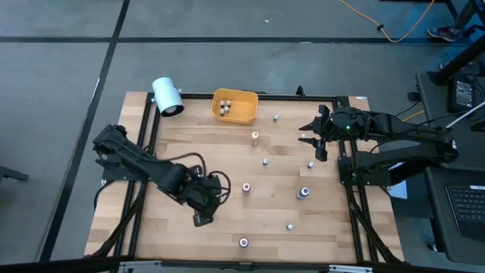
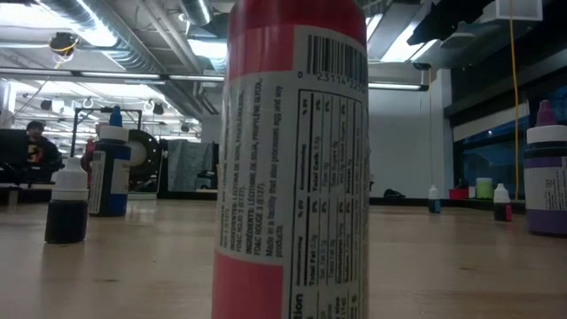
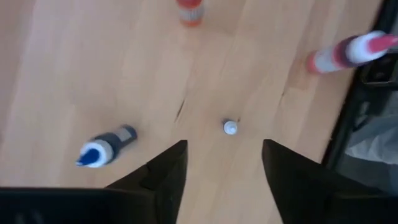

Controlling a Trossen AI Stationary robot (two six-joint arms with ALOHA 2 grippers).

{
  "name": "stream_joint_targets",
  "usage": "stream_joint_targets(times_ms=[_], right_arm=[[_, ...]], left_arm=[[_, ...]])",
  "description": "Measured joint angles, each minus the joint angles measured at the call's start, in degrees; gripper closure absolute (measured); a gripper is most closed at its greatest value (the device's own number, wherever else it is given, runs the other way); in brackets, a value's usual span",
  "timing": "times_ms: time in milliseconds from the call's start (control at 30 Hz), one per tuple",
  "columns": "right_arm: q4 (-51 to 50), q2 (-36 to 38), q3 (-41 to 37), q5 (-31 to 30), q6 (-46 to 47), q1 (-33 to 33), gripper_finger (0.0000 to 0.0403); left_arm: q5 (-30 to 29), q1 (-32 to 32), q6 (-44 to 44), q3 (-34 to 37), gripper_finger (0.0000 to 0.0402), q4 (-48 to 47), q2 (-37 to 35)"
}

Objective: Pick & Place food coloring
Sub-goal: Put the small purple food coloring bottle into the yellow bin

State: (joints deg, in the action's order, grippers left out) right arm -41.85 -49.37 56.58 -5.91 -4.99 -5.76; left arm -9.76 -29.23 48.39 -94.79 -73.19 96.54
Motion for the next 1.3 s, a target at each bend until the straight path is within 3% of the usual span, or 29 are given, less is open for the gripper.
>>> stream_joint_targets(times_ms=[200, 433, 1300], right_arm=[[0.00, 0.00, -0.02, 0.00, 0.00, -0.02, 0.0234], [0.00, 0.00, -0.01, 0.00, 0.00, -0.01, 0.0234], [0.00, 0.00, -0.02, 0.00, -0.02, 0.00, 0.0234]], left_arm=[[4.10, -0.78, 0.83, 13.85, 0.0145, 17.82, -0.34], [5.40, -1.15, 4.90, 25.15, 0.0131, 31.91, -0.34], [3.97, -2.56, 5.87, 37.27, 0.0153, 46.53, 1.57]])
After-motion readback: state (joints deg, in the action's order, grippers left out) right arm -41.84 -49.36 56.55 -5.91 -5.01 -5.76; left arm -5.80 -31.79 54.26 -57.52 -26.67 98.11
